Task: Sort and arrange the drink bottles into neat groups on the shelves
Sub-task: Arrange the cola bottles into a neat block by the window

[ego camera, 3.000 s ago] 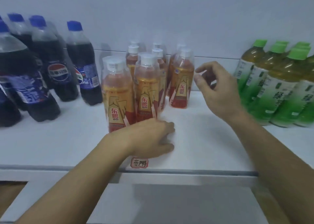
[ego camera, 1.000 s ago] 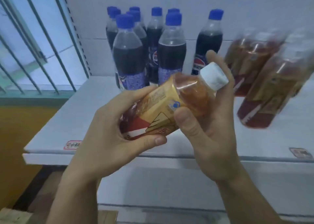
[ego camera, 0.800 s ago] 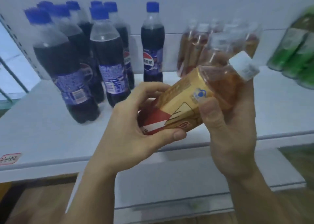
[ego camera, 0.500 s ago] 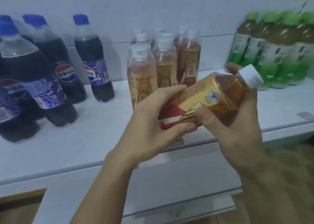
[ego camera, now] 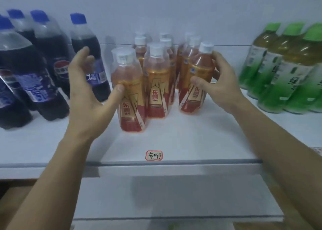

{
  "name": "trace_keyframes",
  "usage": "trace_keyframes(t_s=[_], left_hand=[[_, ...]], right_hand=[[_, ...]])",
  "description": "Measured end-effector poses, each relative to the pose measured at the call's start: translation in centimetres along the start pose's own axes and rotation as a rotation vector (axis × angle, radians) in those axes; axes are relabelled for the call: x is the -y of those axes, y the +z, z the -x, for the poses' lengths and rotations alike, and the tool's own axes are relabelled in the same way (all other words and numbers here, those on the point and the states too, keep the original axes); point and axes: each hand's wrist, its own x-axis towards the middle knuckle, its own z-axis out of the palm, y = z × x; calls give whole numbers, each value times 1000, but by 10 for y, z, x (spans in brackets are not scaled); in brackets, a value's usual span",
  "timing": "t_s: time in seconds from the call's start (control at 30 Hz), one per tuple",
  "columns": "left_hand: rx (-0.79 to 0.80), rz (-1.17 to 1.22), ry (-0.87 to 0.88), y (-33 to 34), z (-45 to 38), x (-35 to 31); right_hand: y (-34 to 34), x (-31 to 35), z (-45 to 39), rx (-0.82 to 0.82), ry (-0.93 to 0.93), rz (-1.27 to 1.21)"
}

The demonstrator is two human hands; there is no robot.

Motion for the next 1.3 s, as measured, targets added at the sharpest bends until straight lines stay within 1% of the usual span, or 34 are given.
trace_keyframes(t_s=[0.03, 0.1, 0.17, 0.23, 0.3, 0.37, 0.4, 0.43, 0.47, 0.5, 0.53, 0.57, 0.6, 0.63, 0.7, 0.73, 0.77, 0.8, 0.83, 0.93, 1.1, 1.23, 1.3], left_hand=[[95, 35, -86, 1, 1, 4], [199, 164, -202, 4, 6, 10], [254, 329, -257, 7, 12, 13], [324, 417, -252, 9, 14, 17], [381, 420, -257, 11, 16, 18], [418, 351, -254, 13, 18, 21], [427, 319, -249, 14, 19, 23], [432, 300, -244, 15, 19, 24], [433, 290, -240, 15, 19, 24], [429, 283, -234, 14, 19, 23], [423, 276, -228, 14, 19, 22], [421, 269, -223, 14, 19, 22], [422, 264, -219, 14, 19, 21], [421, 264, -222, 14, 19, 21], [412, 272, -252, 14, 20, 21], [406, 277, -268, 13, 20, 21], [403, 283, -276, 13, 21, 21], [403, 286, -275, 13, 21, 21], [401, 286, -271, 13, 22, 22], [367, 271, -276, 14, 20, 23], [320, 185, -294, 28, 3, 27], [358, 108, -301, 42, -18, 22], [358, 123, -317, 49, -21, 19]], right_hand=[[3, -5, -1, -3, -8, 12], [10, -11, -2, -26, -21, 64], [13, -13, -2, -54, -18, 124], [13, -14, -1, -58, -22, 188], [12, -15, 0, -30, -10, 246], [9, -10, 2, -3, 9, 251], [8, -6, 4, -20, 8, 248], [6, 2, 6, -81, -20, 258], [5, 13, 6, -171, -95, 281], [5, 28, 3, -257, -212, 305], [6, 45, -4, -296, -342, 318], [10, 62, -14, -261, -449, 338], [16, 80, -25, -169, -500, 372], [24, 95, -36, -33, -490, 440], [43, 110, -58, 271, -400, 709], [50, 112, -66, 394, -357, 831], [56, 113, -72, 487, -323, 894], [58, 113, -76, 548, -306, 899], [57, 114, -78, 579, -301, 877], [45, 111, -82, 580, -310, 857], [32, 105, -83, 618, -250, 851], [33, 107, -75, 582, -257, 873], [31, 103, -67, 528, -280, 860]])
